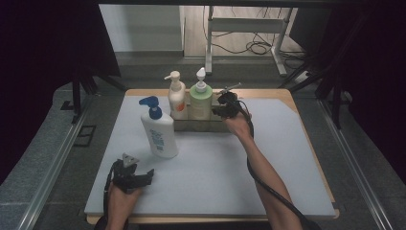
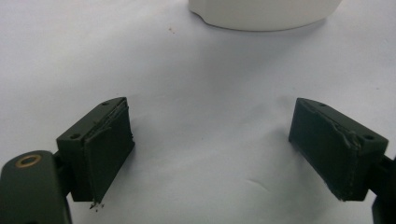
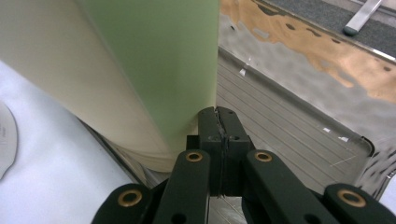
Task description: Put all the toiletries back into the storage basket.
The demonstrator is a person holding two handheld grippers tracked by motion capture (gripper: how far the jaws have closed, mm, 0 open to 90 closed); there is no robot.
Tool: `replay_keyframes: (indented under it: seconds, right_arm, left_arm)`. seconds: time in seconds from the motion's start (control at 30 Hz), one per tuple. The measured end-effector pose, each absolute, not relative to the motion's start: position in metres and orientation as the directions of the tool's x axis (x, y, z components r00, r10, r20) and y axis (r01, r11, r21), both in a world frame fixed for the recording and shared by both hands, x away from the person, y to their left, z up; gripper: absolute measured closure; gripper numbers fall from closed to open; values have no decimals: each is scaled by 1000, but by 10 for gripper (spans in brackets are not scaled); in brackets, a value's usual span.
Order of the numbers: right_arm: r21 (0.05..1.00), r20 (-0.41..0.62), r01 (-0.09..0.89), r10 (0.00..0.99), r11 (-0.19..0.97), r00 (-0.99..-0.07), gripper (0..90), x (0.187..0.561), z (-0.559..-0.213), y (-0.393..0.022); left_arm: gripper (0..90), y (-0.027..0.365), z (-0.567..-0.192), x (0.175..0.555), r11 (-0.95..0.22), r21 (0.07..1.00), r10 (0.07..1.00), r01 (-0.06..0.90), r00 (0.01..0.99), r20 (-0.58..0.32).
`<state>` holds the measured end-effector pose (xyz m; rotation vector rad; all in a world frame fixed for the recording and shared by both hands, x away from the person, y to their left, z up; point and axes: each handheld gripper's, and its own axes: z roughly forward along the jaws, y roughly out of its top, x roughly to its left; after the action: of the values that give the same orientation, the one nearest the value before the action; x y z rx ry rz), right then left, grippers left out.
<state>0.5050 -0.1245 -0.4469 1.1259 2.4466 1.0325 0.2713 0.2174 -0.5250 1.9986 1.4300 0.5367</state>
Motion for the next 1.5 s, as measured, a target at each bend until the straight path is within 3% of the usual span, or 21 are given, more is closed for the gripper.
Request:
replay_keyframes:
  seconds: [1.5]
  right_arm:
    - [677, 50, 564, 735, 473, -677, 869, 504, -458, -107]
  left_arm:
    - [129, 217, -525, 271, -225, 684, 943, 693, 332, -27]
